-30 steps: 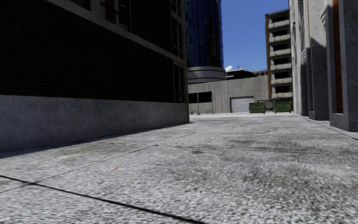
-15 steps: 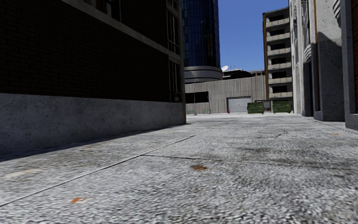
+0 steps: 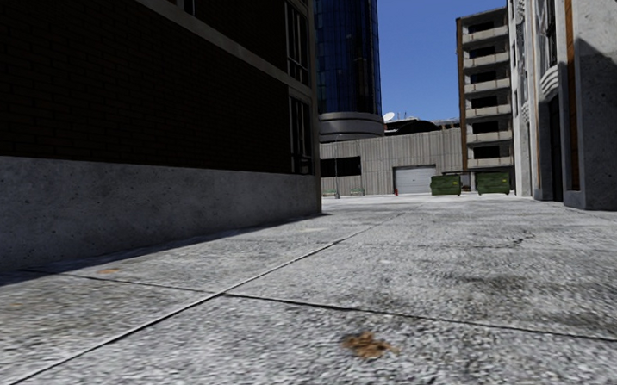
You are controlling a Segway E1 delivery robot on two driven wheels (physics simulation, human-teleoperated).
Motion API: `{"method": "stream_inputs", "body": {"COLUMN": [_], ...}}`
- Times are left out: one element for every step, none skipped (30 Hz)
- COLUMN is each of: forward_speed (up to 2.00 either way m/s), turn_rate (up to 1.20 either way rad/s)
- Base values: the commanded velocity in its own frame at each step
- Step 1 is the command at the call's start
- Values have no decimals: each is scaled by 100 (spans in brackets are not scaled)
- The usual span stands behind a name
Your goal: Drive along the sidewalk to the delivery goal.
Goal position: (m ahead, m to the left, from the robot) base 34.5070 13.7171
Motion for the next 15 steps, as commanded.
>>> {"method": "stream_inputs", "body": {"forward_speed": [200,200,200,200,200,200,200,200,200,200,200,200,200,200,200], "turn_rate": [0,0,-42,-42,-63,-69,-70,-70,-70,-71,-71,-71,-69,-68,-68]}}
